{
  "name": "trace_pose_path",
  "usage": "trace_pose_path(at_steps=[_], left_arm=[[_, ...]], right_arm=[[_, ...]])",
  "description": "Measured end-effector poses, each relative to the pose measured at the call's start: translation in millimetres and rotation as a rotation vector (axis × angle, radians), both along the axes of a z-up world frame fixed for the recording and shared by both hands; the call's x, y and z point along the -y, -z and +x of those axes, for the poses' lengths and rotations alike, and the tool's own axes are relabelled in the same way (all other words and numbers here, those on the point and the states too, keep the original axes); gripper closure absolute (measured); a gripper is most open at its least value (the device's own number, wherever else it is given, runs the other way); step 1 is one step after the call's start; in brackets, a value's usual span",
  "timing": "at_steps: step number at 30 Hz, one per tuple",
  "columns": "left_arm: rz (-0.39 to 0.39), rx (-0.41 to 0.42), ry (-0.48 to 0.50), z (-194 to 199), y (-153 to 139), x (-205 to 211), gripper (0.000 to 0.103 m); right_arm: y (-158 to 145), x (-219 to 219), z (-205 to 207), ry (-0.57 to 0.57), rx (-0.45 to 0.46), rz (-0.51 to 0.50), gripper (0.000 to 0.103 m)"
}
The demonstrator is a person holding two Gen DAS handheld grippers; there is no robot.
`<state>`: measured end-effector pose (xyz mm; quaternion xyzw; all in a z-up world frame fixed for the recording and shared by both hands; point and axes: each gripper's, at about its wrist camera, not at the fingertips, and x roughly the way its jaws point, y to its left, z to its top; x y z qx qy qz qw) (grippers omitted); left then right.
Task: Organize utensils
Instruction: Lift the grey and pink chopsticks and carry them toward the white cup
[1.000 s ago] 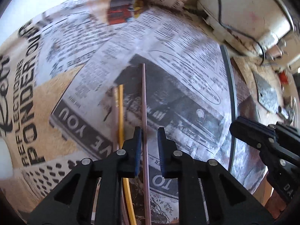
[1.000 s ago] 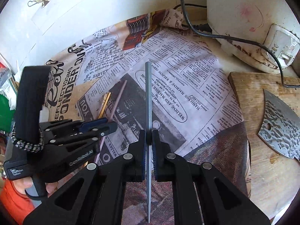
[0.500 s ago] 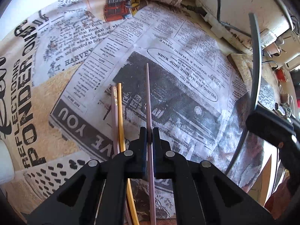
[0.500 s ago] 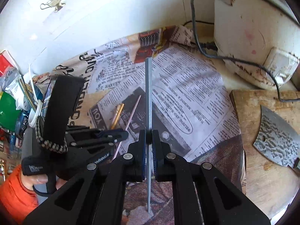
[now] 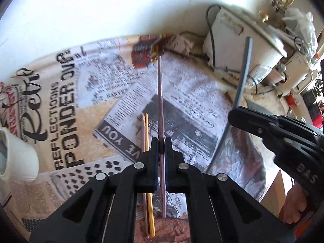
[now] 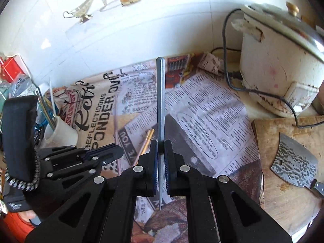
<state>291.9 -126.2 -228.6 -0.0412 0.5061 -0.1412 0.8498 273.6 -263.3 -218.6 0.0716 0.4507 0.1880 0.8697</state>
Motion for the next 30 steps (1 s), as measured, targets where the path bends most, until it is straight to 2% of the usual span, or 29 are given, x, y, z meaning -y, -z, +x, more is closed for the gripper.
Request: trace_pose_path(at_steps=[15, 21, 30], left_arm=[[-0.035, 0.186, -0.123, -25, -68, -55, 0.1], [-0.007, 0.269, -0.169, -36, -97, -86, 0.1], [0.004, 0.313, -0.274, -57, -118, -143, 0.1]], right_arm=[[-51, -41, -5, -0.052, 0.123, 0.018, 0.097], [-75, -65, -7, -0.085, 0.184, 0.033, 0.097], [-110, -113, -15, -0.162, 0.261, 0.06, 0.097]])
